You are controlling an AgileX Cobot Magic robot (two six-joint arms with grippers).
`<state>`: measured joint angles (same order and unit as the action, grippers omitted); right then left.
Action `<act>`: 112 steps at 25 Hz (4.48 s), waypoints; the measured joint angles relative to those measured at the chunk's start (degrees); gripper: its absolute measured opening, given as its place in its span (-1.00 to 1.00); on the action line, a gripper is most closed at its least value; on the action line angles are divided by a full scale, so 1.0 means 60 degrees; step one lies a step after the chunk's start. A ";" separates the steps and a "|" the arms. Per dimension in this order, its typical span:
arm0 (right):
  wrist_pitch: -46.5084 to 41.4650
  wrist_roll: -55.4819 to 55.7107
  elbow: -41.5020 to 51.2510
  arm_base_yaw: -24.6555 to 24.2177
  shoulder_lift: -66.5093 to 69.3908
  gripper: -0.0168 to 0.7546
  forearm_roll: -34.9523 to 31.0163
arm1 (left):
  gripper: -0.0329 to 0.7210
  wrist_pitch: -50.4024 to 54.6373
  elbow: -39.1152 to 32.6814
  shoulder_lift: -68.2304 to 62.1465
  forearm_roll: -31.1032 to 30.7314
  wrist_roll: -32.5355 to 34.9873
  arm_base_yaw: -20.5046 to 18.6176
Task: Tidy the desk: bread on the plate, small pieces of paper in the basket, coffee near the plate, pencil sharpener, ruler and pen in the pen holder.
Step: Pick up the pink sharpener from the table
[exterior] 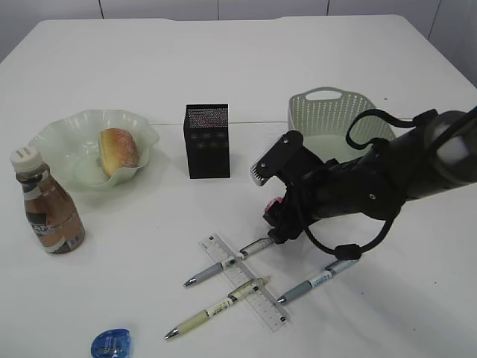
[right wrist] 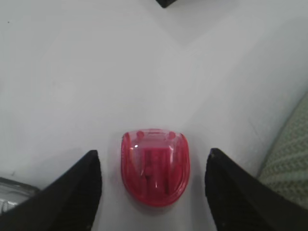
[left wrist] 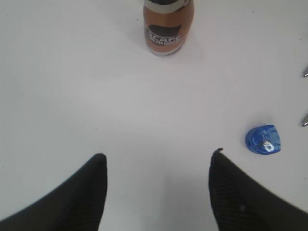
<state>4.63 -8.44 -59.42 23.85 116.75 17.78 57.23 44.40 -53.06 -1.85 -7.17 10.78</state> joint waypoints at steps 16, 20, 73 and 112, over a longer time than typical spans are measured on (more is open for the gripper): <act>-0.0015 0.0176 0.0000 0.0000 0.0175 0.33 -0.0018 | 0.38 0.0000 0.0000 0.0000 0.0000 0.0000 0.0000; -0.0015 0.0410 0.0000 0.0143 0.0190 0.33 -0.0018 | 0.38 0.0000 0.0000 0.0000 0.0000 0.0000 0.0000; -0.0431 0.0764 -0.0272 0.0369 0.0267 0.30 0.0056 | 0.38 -0.0223 0.0000 0.0000 0.0087 0.0000 0.0000; -0.0131 0.0802 -0.0272 0.0369 -0.0255 -0.10 0.0074 | 0.38 -0.0223 0.0000 0.0000 0.0107 0.0000 0.0000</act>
<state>3.85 -3.63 -61.05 26.06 115.22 18.22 55.89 44.40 -53.06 -1.21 -7.17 10.78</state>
